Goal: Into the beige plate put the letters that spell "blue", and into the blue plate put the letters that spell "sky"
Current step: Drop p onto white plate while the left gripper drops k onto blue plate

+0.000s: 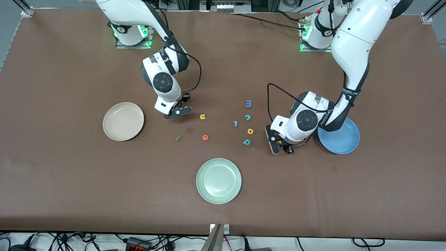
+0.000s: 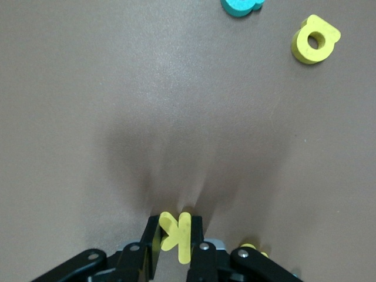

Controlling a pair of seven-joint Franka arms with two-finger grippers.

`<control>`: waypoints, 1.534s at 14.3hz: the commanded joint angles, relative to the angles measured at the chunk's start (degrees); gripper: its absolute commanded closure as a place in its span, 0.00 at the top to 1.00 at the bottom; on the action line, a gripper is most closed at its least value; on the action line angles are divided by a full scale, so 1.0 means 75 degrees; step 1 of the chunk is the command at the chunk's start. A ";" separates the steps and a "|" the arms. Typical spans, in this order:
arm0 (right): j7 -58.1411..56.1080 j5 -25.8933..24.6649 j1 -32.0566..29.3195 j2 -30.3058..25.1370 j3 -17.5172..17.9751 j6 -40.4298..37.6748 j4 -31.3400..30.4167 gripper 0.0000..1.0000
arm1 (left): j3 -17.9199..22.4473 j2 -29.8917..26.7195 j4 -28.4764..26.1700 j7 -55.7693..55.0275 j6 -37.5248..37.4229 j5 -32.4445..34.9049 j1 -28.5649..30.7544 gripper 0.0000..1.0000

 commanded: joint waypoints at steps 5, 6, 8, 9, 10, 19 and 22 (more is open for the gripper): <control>-0.0604 -0.0134 -0.1080 -0.0815 -0.0672 -0.1103 0.0513 0.06 | -0.0061 -0.1091 0.0167 -0.0483 -0.1415 0.0174 0.0665 0.07; -0.0803 -0.0228 -0.1116 -0.0862 -0.1034 -0.1443 0.0607 0.06 | -0.0061 -0.1302 0.0168 -0.0612 -0.1791 0.0174 0.1004 0.07; -0.1375 -0.0241 -0.1163 -0.0827 -0.1586 -0.1914 0.0631 0.06 | -0.0061 -0.1608 0.0168 -0.0997 -0.2414 0.0174 0.1603 0.07; -0.1750 -0.0241 -0.1291 -0.0769 -0.1867 -0.2008 0.0585 0.06 | -0.0038 -0.1702 0.0168 -0.1348 -0.2660 0.0174 0.1756 0.07; -0.1940 -0.0241 -0.1513 -0.0629 -0.1904 -0.2044 0.0561 0.06 | -0.0026 -0.1703 0.0121 -0.1711 -0.2848 0.0197 0.1838 0.07; -0.1813 -0.0053 -0.1761 -0.0289 -0.1882 -0.2813 0.1775 1.00 | -0.0026 -0.1550 -0.1075 -0.4468 -0.2077 0.0209 0.2308 1.00; -0.1801 0.0811 -0.1715 -0.0055 -0.1858 -0.2982 0.2376 1.00 | -0.0107 -0.1586 -0.1016 -0.4562 -0.2112 0.0197 0.2238 1.00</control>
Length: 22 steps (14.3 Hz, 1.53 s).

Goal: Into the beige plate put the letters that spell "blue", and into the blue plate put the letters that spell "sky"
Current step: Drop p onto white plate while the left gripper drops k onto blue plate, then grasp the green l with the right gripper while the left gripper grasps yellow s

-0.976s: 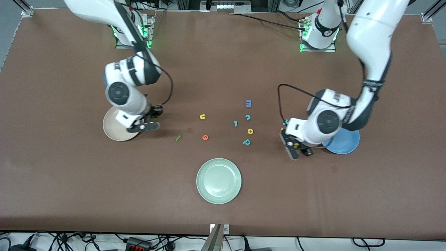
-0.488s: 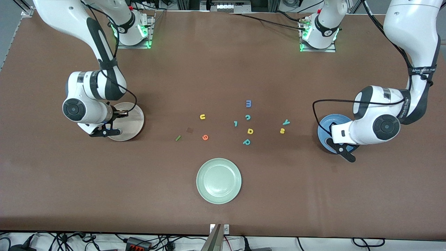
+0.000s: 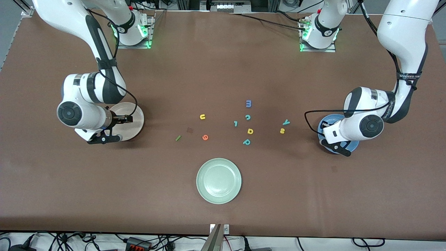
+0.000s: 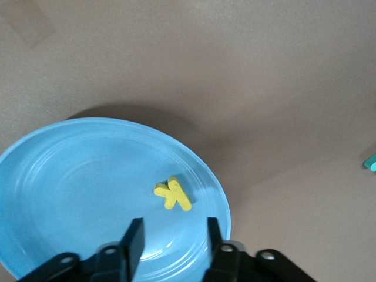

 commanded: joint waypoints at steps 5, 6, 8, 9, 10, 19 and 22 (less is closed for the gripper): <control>0.2155 0.0853 0.0529 0.1031 0.0034 -0.0162 0.1142 1.00 | -0.1014 -0.0121 -0.0019 -0.1826 0.0056 0.0174 -0.0248 1.00; 0.2777 0.0853 0.0636 0.1161 0.0034 -0.0115 0.1202 1.00 | -0.1144 -0.0051 -0.0089 -0.2177 0.0253 0.0185 -0.0272 1.00; 0.4020 0.1051 0.0684 0.1465 0.0046 0.0013 0.1622 1.00 | -0.1216 0.0218 -0.0066 -0.2904 0.0687 0.0185 -0.0622 1.00; 0.4536 0.1412 0.0789 0.1618 0.0046 0.0072 0.1798 1.00 | -0.1215 0.0335 -0.0089 -0.3104 0.1060 0.0197 -0.0693 1.00; 0.4785 0.1694 0.0917 0.1747 0.0046 0.0177 0.1846 1.00 | -0.1215 0.0429 -0.0101 -0.3153 0.1238 0.0209 -0.0833 1.00; 0.7199 0.1873 0.2089 0.2415 0.0046 0.2205 0.1812 1.00 | -0.1157 0.0770 -0.0617 -0.3915 0.2411 0.0830 -0.1186 1.00; 0.7307 0.1884 0.2126 0.2498 0.0046 0.2322 0.1741 0.84 | -0.1157 0.0758 -0.0617 -0.3845 0.2400 0.0830 -0.1151 0.87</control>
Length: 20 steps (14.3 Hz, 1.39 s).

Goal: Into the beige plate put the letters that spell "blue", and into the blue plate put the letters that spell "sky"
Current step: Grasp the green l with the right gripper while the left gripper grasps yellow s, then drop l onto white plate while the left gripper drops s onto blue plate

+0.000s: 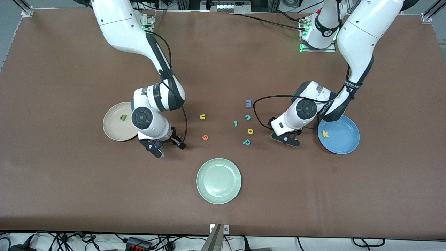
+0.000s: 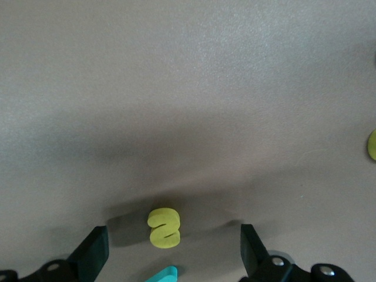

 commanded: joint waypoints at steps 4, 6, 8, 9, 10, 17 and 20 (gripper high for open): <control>0.0158 0.0509 0.0019 0.0153 -0.0054 0.0190 -0.0026 0.65 | -0.0016 -0.0123 -0.0088 -0.0137 0.0050 0.0258 0.0089 0.15; 0.0158 0.0510 0.0066 0.0165 -0.0054 0.0191 -0.0038 0.64 | -0.0028 -0.0124 -0.0088 -0.0207 0.0038 0.0258 0.0124 0.05; 0.0146 0.0510 0.0066 0.0165 -0.0054 0.0191 -0.0073 0.57 | -0.0028 -0.0124 -0.0088 -0.0207 0.0049 0.0258 0.0148 0.01; 0.0134 0.0510 0.0066 0.0165 -0.0054 0.0191 -0.0085 0.52 | -0.0028 -0.0147 -0.0088 -0.0195 0.0038 0.0258 0.0148 0.00; 0.0123 0.0510 0.0066 0.0177 -0.0054 0.0191 -0.0097 0.44 | -0.0028 -0.0170 -0.0076 -0.0195 0.0015 0.0258 0.0148 0.00; -0.0088 0.0498 0.0031 0.0142 -0.0054 0.0097 -0.0108 0.12 | -0.0039 -0.1084 0.0275 0.0107 -0.1684 0.0258 0.0907 0.00; -0.0753 0.0417 -0.0016 -0.0056 -0.0135 -0.0323 -0.0108 0.12 | -0.0039 -0.1155 0.0276 0.1359 -0.1942 0.0258 0.1762 0.01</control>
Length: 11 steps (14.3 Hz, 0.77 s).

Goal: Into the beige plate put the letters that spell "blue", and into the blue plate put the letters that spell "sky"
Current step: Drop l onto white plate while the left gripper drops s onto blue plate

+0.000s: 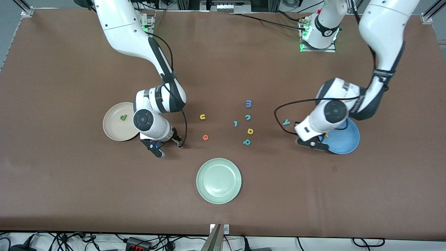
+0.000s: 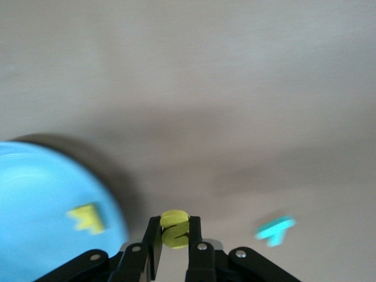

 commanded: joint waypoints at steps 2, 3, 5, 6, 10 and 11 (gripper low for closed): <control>-0.1327 0.0038 -0.0007 -0.0521 -0.0491 -0.1281 -0.0068 0.12 | -0.0067 -0.0067 -0.0123 0.1127 -0.0183 0.0210 0.1019 0.01; -0.1678 0.0037 0.0028 -0.0604 -0.0679 -0.1715 -0.0068 0.12 | -0.0067 -0.0055 -0.0228 0.1210 -0.0183 0.0210 0.1184 0.01; -0.2335 0.0026 0.0040 -0.0756 -0.1054 -0.2325 -0.0137 0.12 | -0.0055 -0.0009 -0.0427 0.1234 -0.0159 0.0222 0.1500 0.01; -0.2767 0.0026 0.0017 -0.0803 -0.1218 -0.2595 -0.0266 0.12 | -0.0066 -0.0008 -0.0544 0.1327 -0.0171 0.0222 0.1676 0.01; -0.4479 0.0002 0.0064 -0.1482 -0.1946 -0.2785 -0.1436 0.12 | -0.0090 0.0003 -0.0956 0.1422 -0.0054 0.0210 0.1830 0.35; -0.4773 0.0002 0.0087 -0.1600 -0.2097 -0.2774 -0.1717 0.12 | -0.0102 0.0003 -0.0956 0.1433 -0.0077 0.0210 0.1853 0.80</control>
